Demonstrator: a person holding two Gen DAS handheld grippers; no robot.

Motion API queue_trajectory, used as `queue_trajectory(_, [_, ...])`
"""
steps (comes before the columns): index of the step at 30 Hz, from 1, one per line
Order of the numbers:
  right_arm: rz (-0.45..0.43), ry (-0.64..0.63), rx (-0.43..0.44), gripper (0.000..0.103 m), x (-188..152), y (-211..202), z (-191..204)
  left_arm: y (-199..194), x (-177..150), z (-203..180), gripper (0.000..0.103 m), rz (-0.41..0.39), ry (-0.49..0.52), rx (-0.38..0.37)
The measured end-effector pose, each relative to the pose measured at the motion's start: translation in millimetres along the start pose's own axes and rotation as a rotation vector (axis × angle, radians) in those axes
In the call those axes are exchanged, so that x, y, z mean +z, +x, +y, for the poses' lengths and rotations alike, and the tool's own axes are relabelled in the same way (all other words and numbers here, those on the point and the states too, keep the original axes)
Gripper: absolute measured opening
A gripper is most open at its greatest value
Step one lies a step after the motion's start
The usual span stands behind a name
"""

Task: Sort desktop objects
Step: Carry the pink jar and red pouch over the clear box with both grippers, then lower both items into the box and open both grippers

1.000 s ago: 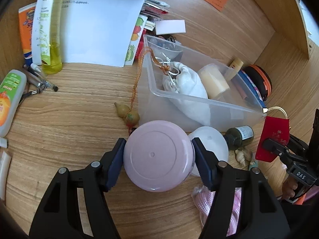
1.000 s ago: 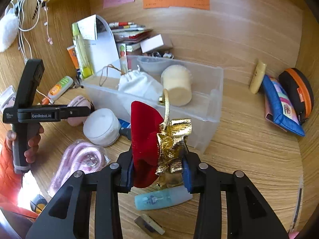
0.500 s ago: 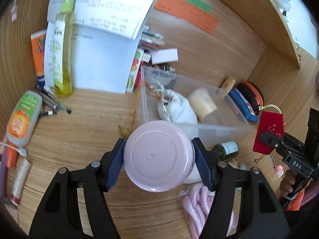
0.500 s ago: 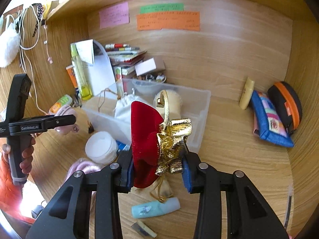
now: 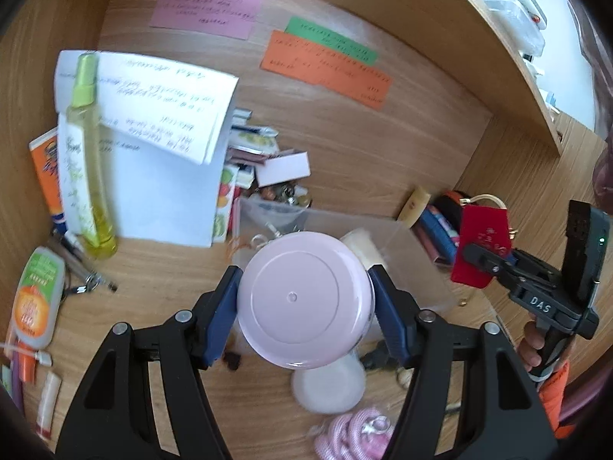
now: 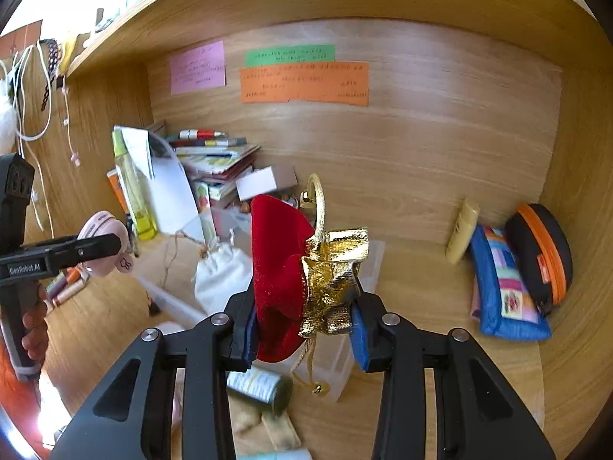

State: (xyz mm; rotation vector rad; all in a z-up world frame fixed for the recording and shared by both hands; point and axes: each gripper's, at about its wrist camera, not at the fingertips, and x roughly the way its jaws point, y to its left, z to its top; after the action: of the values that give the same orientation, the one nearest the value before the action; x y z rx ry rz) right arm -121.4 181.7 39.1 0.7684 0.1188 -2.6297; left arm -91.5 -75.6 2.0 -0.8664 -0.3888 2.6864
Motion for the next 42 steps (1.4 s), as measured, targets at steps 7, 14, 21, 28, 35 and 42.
queue_trajectory(7, [0.017, 0.023, 0.053, 0.034, 7, 26, 1, 23, 15, -8, 0.066, 0.017, 0.02, 0.007])
queue_trajectory(14, [0.095, 0.037, 0.086, 0.034, -7, 59, 3, 60, 10, -9, 0.066, 0.085, 0.031, 0.032])
queue_trajectory(21, [0.185, 0.039, 0.105, 0.035, -21, 84, 3, 90, 3, -9, 0.066, 0.133, 0.045, 0.052])
queue_trajectory(28, [0.209, 0.031, 0.071, 0.037, -27, 90, 5, 103, -5, -11, 0.066, 0.153, 0.08, 0.081])
queue_trajectory(35, [0.22, -0.027, 0.039, 0.041, -29, 96, 17, 104, -8, -12, 0.066, 0.157, 0.1, 0.088])
queue_trajectory(42, [0.202, -0.062, -0.006, 0.066, -29, 93, 19, 107, -9, -13, 0.066, 0.165, 0.108, 0.114])
